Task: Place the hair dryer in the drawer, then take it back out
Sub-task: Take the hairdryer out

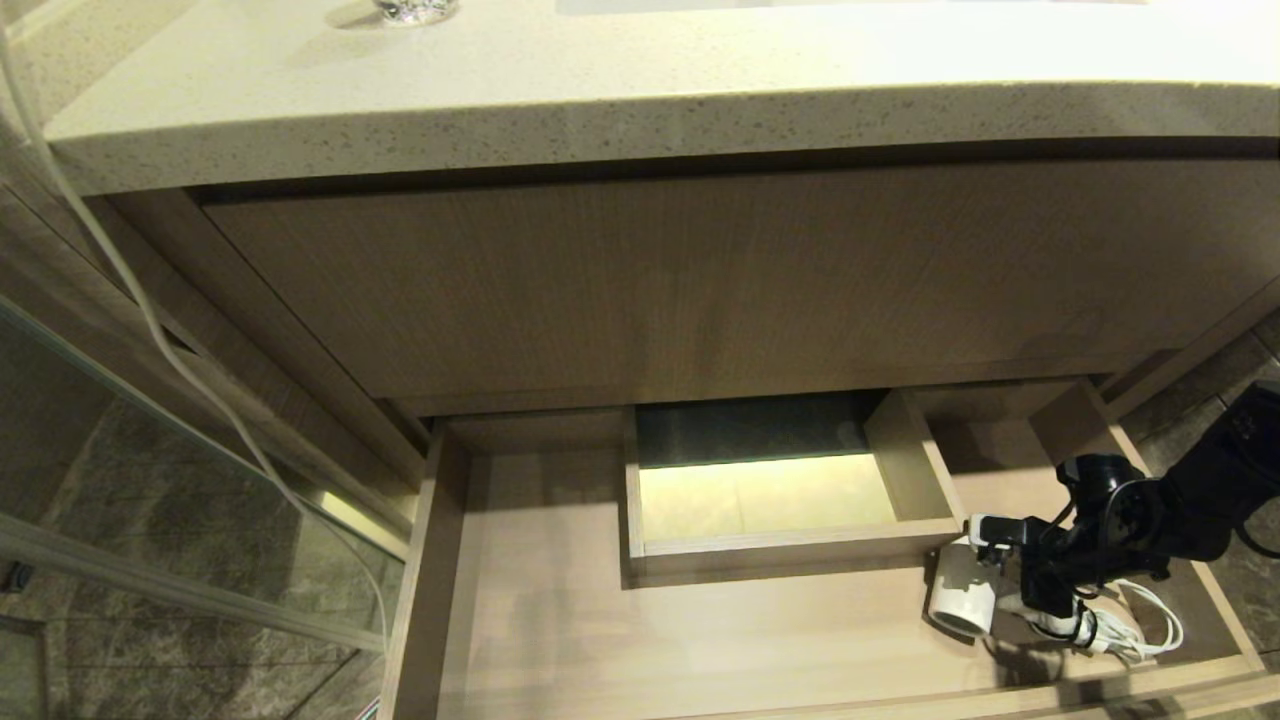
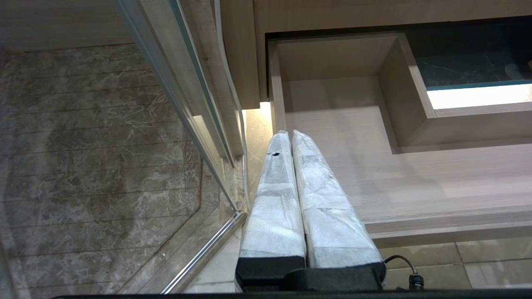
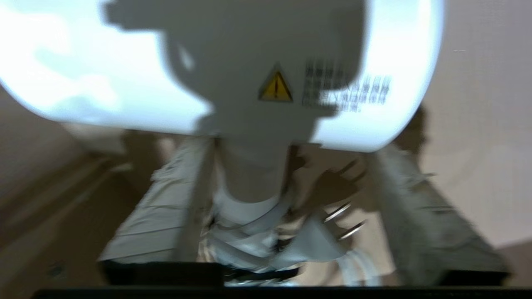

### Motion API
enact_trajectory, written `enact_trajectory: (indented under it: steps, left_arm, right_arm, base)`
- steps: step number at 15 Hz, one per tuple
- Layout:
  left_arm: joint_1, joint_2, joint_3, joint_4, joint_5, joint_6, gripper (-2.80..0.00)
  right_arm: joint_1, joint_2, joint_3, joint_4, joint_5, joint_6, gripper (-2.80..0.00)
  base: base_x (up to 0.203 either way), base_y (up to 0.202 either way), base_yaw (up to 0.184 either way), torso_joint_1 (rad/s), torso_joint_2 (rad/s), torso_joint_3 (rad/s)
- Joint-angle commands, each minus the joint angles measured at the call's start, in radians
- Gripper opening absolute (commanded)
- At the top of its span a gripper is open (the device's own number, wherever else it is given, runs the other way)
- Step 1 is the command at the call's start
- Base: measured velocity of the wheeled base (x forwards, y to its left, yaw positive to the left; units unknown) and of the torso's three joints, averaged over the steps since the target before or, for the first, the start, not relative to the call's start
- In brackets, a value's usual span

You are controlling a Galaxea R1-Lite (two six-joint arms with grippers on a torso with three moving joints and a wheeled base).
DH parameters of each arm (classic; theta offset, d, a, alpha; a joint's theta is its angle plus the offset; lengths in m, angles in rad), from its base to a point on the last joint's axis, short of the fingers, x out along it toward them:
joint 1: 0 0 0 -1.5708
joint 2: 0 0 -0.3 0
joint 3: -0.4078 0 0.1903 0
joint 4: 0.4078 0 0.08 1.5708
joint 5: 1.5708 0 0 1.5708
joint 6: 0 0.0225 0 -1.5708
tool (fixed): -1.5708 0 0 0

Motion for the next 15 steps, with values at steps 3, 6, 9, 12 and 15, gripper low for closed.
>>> enact_trajectory:
  steps: [3, 6, 9, 12, 15]
  left_arm:
    - [0.0, 0.0, 0.0, 0.0, 0.0, 0.001, -2.8]
    - [0.0, 0.0, 0.0, -0.001, 0.0, 0.0, -2.8]
    - [0.0, 0.0, 0.0, 0.0, 0.002, 0.001, -2.8]
    - [0.0, 0.0, 0.0, 0.0, 0.002, 0.0, -2.8]
    - [0.0, 0.0, 0.0, 0.0, 0.0, 0.0, -2.8]
  right_arm:
    - [0.001, 0.006, -0.028, -0.002, 0.001, -0.006, -2.8]
    - [0.001, -0.018, -0.036, -0.002, 0.002, -0.008, -2.8]
    - [0.0, -0.039, -0.066, -0.002, 0.0, -0.008, -2.8]
    - [-0.001, -0.066, -0.072, -0.002, -0.002, -0.008, -2.8]
    - [-0.001, -0.091, -0.067, 0.004, -0.004, -0.009, -2.8]
  base:
    - [0.0, 0.0, 0.0, 0.0, 0.0, 0.0]
    - [0.0, 0.0, 0.0, 0.0, 0.0, 0.0]
    - [0.0, 0.0, 0.0, 0.0, 0.0, 0.0]
    - [0.0, 0.0, 0.0, 0.0, 0.0, 0.0]
    - [0.0, 0.0, 0.0, 0.0, 0.0, 0.0]
